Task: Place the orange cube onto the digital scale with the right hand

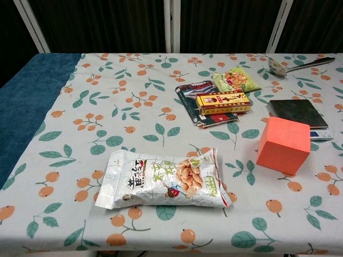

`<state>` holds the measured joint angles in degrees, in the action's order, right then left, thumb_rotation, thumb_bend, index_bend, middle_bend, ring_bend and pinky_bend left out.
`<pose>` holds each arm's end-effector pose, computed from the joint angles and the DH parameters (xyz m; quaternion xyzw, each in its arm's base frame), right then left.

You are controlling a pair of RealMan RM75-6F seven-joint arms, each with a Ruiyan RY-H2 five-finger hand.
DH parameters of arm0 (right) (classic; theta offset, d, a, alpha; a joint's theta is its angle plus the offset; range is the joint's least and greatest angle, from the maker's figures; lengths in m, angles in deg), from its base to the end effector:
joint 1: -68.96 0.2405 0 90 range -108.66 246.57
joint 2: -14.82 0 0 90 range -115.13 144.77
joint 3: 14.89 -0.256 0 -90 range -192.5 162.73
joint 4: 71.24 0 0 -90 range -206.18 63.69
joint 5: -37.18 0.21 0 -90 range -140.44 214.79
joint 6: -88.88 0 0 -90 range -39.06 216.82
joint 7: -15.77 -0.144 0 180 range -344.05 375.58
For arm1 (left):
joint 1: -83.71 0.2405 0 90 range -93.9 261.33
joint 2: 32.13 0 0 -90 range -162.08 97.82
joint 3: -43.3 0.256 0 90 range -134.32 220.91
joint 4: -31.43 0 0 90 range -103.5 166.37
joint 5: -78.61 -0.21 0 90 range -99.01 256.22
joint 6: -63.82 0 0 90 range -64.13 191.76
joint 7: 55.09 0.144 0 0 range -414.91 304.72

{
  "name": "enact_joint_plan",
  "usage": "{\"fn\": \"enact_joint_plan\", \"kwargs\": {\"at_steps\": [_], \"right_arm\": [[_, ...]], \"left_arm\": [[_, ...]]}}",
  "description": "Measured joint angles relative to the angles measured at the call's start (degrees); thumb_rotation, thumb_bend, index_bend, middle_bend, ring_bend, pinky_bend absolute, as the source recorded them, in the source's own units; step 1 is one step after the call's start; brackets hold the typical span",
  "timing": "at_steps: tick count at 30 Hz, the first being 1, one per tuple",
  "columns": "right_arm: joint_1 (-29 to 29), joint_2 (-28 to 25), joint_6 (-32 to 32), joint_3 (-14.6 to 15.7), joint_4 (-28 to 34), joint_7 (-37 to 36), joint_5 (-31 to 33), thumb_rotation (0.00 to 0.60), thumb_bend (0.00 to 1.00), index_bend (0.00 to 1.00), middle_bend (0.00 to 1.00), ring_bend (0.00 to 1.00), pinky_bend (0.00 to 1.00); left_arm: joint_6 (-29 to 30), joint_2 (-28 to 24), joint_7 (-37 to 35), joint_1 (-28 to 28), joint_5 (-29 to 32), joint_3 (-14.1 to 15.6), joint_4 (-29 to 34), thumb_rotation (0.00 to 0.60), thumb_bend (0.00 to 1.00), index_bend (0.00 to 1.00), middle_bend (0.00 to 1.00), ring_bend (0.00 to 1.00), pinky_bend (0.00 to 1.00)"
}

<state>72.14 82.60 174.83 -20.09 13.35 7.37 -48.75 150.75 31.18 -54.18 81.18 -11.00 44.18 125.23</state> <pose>-0.3333 -0.1812 0.1598 0.5580 -0.4021 0.4209 0.5915 -0.3088 0.1542 0.1533 -0.6122 -0.3943 -0.3770 0.5725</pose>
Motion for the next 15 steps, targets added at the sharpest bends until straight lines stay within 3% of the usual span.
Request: {"fn": "enact_joint_plan", "kwargs": {"at_steps": [15], "right_arm": [[6.7, -3.0, -8.2, 4.0, 13.6, 15.2, -11.0, 0.600, 0.10, 0.00, 0.00, 0.00, 0.00]], "left_arm": [[-0.2, 0.3, 0.0, 0.2, 0.4, 0.1, -0.2, 0.600, 0.06, 0.12, 0.08, 0.00, 0.05]]}}
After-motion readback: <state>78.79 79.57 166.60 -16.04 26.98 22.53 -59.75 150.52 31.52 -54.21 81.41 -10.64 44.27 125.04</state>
